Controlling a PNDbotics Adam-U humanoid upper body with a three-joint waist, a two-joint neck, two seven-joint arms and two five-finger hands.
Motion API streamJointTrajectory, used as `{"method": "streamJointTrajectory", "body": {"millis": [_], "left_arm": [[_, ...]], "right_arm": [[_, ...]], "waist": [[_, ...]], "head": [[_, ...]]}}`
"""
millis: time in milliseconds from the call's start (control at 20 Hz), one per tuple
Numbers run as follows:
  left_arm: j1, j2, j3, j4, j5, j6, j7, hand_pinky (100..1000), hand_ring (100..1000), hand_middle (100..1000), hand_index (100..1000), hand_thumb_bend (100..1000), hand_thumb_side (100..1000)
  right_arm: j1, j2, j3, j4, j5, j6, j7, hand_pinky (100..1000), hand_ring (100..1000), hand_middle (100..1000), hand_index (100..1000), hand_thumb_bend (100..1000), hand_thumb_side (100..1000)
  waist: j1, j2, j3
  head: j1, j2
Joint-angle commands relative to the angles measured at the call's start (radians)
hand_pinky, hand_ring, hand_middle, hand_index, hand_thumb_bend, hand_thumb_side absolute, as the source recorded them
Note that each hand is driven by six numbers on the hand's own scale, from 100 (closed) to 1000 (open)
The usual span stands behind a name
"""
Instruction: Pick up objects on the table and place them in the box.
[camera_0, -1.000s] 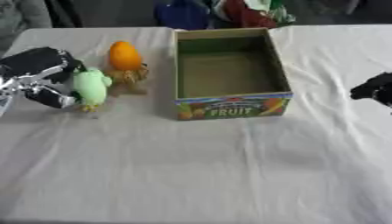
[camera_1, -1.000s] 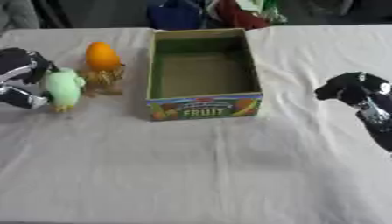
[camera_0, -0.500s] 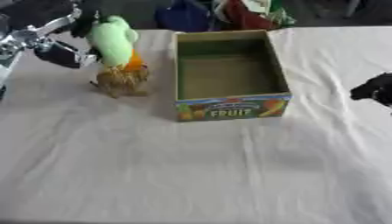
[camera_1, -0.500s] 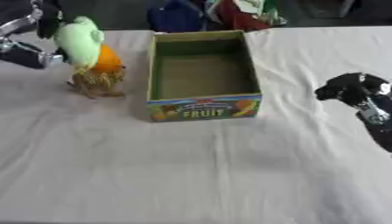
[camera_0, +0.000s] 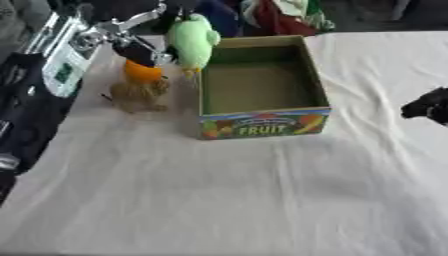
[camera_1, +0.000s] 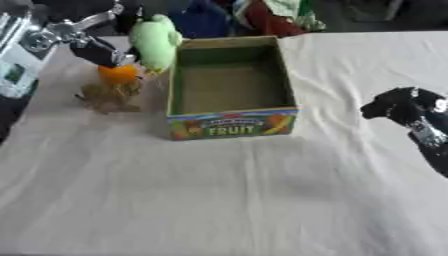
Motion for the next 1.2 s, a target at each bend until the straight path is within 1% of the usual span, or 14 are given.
{"method": "streamJointTrajectory", "body": {"millis": [50, 200, 350, 600, 650, 700, 750, 850, 1200], "left_arm": [[-0.041, -0.037, -0.015, 0.042, -0.060, -0.027, 0.019, 515, 397, 360, 529, 155, 134], [-0.054, -0.078, -0.030, 0.077, -0.102, -0.053, 0.023, 526, 414, 379, 547, 203, 156], [-0.055, -0.106, -0.045, 0.099, -0.127, -0.076, 0.012, 541, 437, 404, 573, 267, 199], [-0.044, -0.142, -0.058, 0.133, -0.157, -0.097, -0.008, 561, 474, 447, 619, 314, 255], [-0.041, -0.147, -0.059, 0.139, -0.162, -0.100, -0.011, 570, 485, 459, 631, 336, 281], [-0.039, -0.152, -0.061, 0.144, -0.166, -0.104, -0.014, 575, 492, 465, 637, 345, 292], [-0.038, -0.155, -0.063, 0.147, -0.169, -0.107, -0.016, 586, 503, 476, 650, 387, 328], [-0.035, -0.159, -0.067, 0.151, -0.172, -0.114, -0.021, 606, 531, 506, 678, 421, 364], [-0.030, -0.161, -0.065, 0.150, -0.173, -0.111, -0.019, 650, 590, 575, 745, 518, 472]], "right_arm": [[-0.012, -0.008, 0.002, -0.010, -0.007, -0.001, 0.006, 725, 718, 609, 727, 100, 607], [-0.012, -0.003, 0.006, -0.009, -0.006, 0.000, 0.010, 725, 718, 608, 727, 100, 610], [-0.012, -0.001, 0.007, -0.009, -0.006, 0.001, 0.012, 725, 718, 608, 727, 100, 610], [-0.012, 0.001, 0.007, -0.009, -0.005, 0.002, 0.013, 725, 718, 609, 727, 100, 611], [-0.012, 0.001, 0.007, -0.009, -0.005, 0.002, 0.012, 725, 718, 608, 727, 100, 611], [-0.012, 0.001, 0.007, -0.009, -0.005, 0.002, 0.013, 725, 718, 609, 727, 100, 611], [-0.012, 0.001, 0.007, -0.009, -0.005, 0.002, 0.013, 725, 718, 609, 727, 100, 611], [-0.012, 0.002, 0.007, -0.009, -0.006, 0.002, 0.012, 725, 718, 609, 727, 100, 611], [-0.012, 0.002, 0.006, -0.009, -0.004, 0.003, 0.013, 725, 719, 609, 727, 100, 612]], "waist": [[-0.005, -0.020, -0.005], [-0.006, -0.019, -0.010], [-0.005, -0.018, -0.014], [-0.006, -0.018, -0.018], [-0.006, -0.018, -0.018], [-0.006, -0.018, -0.019], [-0.007, -0.018, -0.019], [-0.006, -0.019, -0.019], [-0.005, -0.018, -0.017]], "head": [[0.010, 0.005], [0.014, 0.008], [0.017, 0.008], [0.022, 0.008], [0.023, 0.008], [0.024, 0.007], [0.025, 0.007], [0.025, 0.006], [0.024, 0.004]]}}
